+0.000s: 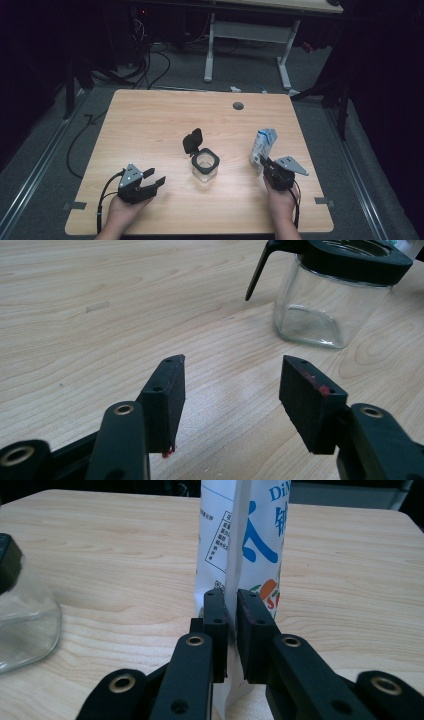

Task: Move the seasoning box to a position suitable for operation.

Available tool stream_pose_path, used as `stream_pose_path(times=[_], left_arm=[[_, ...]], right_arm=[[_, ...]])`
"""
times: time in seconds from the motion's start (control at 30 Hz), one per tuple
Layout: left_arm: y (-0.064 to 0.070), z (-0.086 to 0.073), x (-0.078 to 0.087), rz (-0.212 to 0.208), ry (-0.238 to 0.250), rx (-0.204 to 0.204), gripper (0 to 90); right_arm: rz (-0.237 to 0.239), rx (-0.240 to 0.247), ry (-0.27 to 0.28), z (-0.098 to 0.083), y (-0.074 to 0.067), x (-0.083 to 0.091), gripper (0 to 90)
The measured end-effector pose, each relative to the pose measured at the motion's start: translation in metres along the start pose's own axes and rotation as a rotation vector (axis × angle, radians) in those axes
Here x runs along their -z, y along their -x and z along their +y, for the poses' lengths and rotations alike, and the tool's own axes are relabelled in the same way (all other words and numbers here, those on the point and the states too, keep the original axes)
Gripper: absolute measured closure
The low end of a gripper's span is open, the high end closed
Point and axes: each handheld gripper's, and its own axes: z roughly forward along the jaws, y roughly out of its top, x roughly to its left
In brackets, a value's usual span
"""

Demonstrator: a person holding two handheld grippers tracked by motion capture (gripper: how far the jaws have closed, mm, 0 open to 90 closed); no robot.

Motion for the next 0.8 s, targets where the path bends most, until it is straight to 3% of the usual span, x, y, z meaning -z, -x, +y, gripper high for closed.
stream_pose_path(times=[0.27,0.43,0.8], left_arm=[[0.000,0.000,0.001,-0.006,-0.001,-0.011,43.9],[0.000,-0.001,0.000,-0.009,-0.007,-0.015,43.9],[0.000,-0.001,0.000,-0.012,-0.007,-0.017,43.9]], right_arm=[[0.062,0.020,-0.043,0.008,0.003,0.008,84.5],[0.076,0.040,-0.073,0.013,0.005,0.013,84.8],[0.136,0.109,-0.189,0.034,0.003,0.028,86.5]])
